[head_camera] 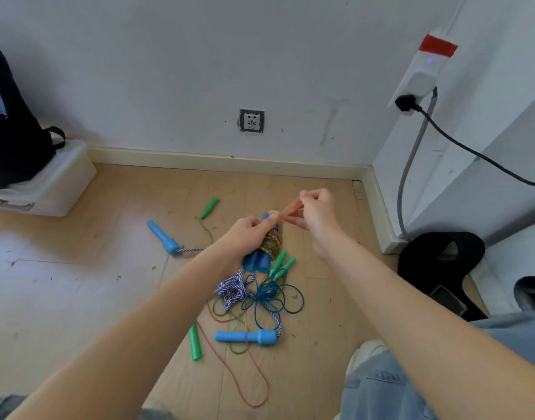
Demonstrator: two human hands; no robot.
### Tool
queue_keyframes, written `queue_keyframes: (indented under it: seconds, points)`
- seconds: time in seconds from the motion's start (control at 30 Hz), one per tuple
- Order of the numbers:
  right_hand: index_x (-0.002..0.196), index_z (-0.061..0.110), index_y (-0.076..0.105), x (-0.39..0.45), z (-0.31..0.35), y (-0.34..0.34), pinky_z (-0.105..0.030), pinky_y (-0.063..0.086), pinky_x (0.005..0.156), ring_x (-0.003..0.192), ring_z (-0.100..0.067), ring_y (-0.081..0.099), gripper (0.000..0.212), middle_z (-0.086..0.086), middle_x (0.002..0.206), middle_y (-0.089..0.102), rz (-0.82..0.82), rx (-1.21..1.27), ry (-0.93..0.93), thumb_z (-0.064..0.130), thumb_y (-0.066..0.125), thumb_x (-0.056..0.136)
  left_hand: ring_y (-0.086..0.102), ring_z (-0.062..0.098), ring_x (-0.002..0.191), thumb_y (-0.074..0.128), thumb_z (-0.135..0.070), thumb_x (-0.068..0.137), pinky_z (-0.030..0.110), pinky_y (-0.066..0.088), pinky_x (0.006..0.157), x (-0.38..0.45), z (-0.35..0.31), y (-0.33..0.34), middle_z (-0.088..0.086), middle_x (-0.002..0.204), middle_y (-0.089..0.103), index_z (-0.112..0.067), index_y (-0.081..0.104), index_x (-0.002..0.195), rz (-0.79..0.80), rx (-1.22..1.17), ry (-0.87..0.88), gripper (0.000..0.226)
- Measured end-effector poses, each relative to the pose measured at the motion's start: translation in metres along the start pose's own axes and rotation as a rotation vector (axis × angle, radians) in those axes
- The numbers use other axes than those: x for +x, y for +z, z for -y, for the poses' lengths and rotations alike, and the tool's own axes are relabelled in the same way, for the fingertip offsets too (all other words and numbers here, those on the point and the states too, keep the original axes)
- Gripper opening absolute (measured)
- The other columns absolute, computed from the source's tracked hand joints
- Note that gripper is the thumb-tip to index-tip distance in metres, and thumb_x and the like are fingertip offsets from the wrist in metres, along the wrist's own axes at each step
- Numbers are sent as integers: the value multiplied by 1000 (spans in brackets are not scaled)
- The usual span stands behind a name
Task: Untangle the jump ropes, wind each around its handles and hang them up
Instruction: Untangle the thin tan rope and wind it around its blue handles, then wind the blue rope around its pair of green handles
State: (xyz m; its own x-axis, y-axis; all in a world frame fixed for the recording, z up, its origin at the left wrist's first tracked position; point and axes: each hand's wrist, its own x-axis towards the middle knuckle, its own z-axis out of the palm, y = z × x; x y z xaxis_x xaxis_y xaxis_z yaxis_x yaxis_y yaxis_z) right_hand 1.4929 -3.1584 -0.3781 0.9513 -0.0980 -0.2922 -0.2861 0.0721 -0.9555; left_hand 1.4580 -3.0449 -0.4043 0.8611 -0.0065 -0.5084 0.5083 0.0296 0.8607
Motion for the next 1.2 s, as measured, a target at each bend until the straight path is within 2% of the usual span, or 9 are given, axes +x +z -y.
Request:
queue_keyframes:
  seconds: [0.17,0.33,0.43,0.53,0.73,0.8,0.9,1.0,1.2]
  points:
    - [77,13,34,48,-55,-2,-23,51,40,52,-20,60,22,-11,77,53,-48,-15,182,14,37,99,66,12,60,67,-18,83,26,56,53,31,34,-11,8,80,65,-3,56,101,52,-112,-120,27]
    - [96,7,39,94,-102,-18,-35,56,63,80,-32,64,10,-24,94,61,-222,137,372,7,29,98,63,21,72,62,-26,87,29,59,57,86,63,-11,11,96,59,-5,50,102,-148,-135,-209,28]
    - [123,-5,40,126,-124,-34,-36,56,66,87,-35,65,33,-32,110,58,-365,296,432,-4,26,93,61,19,67,56,-18,91,23,56,55,117,82,-6,8,85,56,-6,47,98,-198,-106,-197,17]
    - [127,-13,40,151,-143,-46,-28,57,60,102,-37,61,36,-30,117,56,-459,459,471,-3,25,95,60,19,76,58,-18,90,30,51,68,138,112,-2,8,93,60,-11,53,94,-138,349,-108,10]
    - [103,-2,51,159,-181,-50,-35,48,93,114,-34,55,21,-25,126,55,-461,545,609,-2,32,95,40,28,121,62,-36,85,36,37,99,136,176,1,8,128,47,-12,41,130,258,1461,-57,56]
    - [105,5,50,153,-187,-51,-36,47,87,113,-32,55,22,-21,129,53,-418,499,655,0,32,95,40,28,122,54,-27,90,38,37,97,135,178,4,7,128,49,-13,47,126,192,1591,-1,40]
    - [116,0,46,141,-186,-57,-25,49,71,95,-29,62,28,-20,128,55,-404,427,681,-2,30,94,51,29,112,52,-23,91,34,40,91,134,160,5,9,114,61,-12,58,114,88,1360,86,26]
    - [118,-3,49,118,-167,-53,-17,44,43,60,-17,48,28,-19,112,61,-231,209,681,3,35,94,58,24,94,50,-23,93,24,39,74,121,116,1,5,96,65,-9,63,108,32,1106,130,24]
    - [91,23,63,59,-78,-21,-19,52,59,67,-8,64,19,7,76,70,614,-18,448,31,47,95,60,20,70,42,-16,97,25,49,63,62,14,-21,9,78,65,-11,58,80,-22,520,153,24]
